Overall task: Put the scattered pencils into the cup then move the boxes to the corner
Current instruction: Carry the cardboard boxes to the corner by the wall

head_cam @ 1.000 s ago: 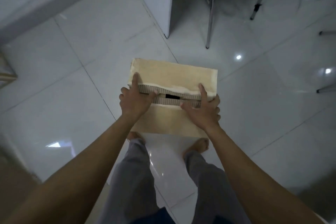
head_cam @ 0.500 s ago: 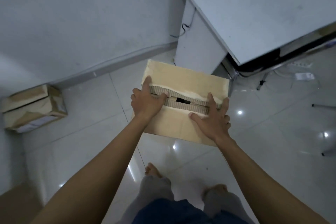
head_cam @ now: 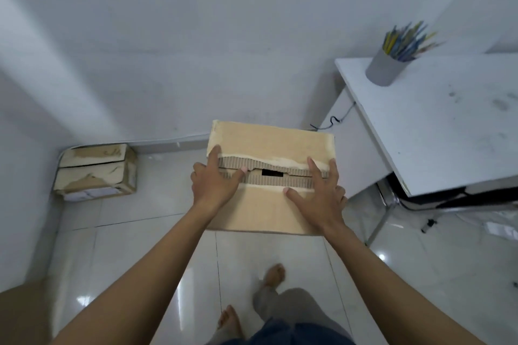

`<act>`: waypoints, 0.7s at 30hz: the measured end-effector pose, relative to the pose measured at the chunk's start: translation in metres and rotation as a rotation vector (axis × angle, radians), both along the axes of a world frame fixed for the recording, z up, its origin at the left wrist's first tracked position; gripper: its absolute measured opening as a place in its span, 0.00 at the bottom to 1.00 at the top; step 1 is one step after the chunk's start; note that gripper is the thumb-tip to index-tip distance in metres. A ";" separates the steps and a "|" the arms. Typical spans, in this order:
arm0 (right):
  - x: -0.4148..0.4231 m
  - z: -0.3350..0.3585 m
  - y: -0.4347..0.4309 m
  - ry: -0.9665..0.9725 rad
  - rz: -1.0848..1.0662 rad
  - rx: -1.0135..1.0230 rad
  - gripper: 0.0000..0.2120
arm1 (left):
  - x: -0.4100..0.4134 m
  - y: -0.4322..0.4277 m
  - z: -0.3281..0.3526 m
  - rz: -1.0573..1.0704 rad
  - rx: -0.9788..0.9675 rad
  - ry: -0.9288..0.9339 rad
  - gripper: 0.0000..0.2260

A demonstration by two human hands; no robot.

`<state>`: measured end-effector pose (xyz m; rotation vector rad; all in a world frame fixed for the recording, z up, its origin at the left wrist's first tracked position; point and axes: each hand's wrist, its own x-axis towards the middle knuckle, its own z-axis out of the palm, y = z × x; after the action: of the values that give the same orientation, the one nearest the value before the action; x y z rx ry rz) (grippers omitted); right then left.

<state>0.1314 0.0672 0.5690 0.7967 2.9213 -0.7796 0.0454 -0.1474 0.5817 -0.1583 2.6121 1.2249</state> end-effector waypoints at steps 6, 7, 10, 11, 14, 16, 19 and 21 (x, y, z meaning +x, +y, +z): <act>-0.077 0.000 -0.020 0.052 0.152 -0.016 0.40 | -0.043 -0.035 0.013 0.129 -0.020 -0.001 0.37; -0.097 0.002 -0.025 0.063 0.189 -0.033 0.40 | -0.055 -0.042 0.017 0.159 -0.035 0.009 0.37; -0.142 0.006 -0.041 0.061 0.271 -0.079 0.40 | -0.082 -0.061 0.028 0.241 -0.078 0.008 0.36; -0.154 0.006 -0.046 0.056 0.295 -0.091 0.40 | -0.088 -0.067 0.030 0.268 -0.083 0.007 0.36; -0.190 0.008 -0.063 0.043 0.403 -0.099 0.42 | -0.103 -0.085 0.034 0.349 -0.129 0.013 0.36; -0.218 0.010 -0.074 0.034 0.483 -0.105 0.42 | -0.113 -0.098 0.034 0.413 -0.134 0.003 0.36; -0.246 0.009 -0.095 0.004 0.574 -0.117 0.43 | -0.117 -0.113 0.033 0.467 -0.150 -0.020 0.38; -0.258 0.007 -0.110 -0.002 0.622 -0.112 0.44 | -0.119 -0.122 0.032 0.494 -0.154 -0.019 0.39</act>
<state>-0.1271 -0.0425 0.5763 -0.1294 2.8179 -0.8459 -0.0734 -0.2699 0.6140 -0.8835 2.7383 1.1411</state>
